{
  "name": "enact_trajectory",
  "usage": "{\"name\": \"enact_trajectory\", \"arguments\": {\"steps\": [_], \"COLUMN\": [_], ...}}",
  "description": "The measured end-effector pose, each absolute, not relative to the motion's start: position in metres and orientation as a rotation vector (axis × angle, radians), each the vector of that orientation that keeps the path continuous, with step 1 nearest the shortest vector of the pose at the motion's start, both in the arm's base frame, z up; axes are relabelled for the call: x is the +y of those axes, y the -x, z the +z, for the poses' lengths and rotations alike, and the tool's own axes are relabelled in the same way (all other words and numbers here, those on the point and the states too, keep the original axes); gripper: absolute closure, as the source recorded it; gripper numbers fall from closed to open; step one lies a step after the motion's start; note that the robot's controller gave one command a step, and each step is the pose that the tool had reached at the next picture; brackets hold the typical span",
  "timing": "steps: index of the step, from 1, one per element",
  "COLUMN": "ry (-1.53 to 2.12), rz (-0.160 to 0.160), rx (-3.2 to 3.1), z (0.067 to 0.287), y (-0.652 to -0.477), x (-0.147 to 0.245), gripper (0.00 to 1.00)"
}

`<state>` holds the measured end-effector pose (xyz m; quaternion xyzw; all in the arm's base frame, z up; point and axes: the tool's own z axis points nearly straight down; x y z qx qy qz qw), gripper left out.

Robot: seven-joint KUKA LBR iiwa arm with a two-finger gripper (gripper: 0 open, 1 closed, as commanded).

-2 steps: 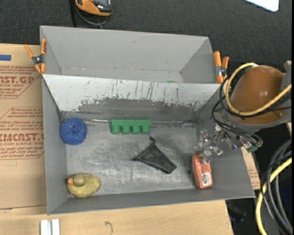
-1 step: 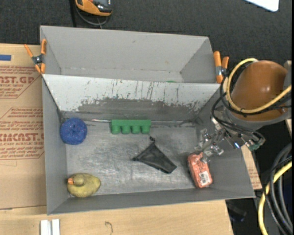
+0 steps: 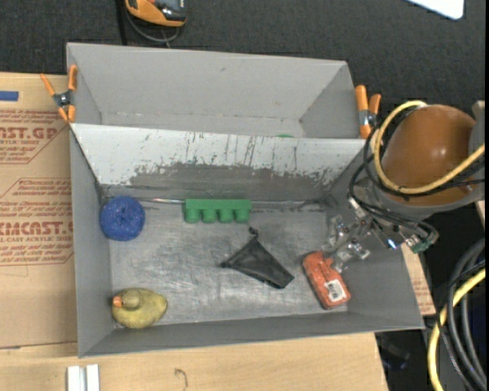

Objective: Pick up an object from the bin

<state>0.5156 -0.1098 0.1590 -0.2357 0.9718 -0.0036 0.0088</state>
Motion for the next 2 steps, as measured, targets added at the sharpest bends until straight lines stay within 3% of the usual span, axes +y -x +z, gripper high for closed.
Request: {"name": "enact_trajectory", "arguments": {"steps": [1, 2], "ry": [0.745, 0.743], "rz": [0.003, -0.006], "rx": [3.053, 3.042], "z": [0.254, 0.300], "y": [-0.502, -0.500], "x": [-0.101, -0.099], "gripper": [0.00, 0.00]}}
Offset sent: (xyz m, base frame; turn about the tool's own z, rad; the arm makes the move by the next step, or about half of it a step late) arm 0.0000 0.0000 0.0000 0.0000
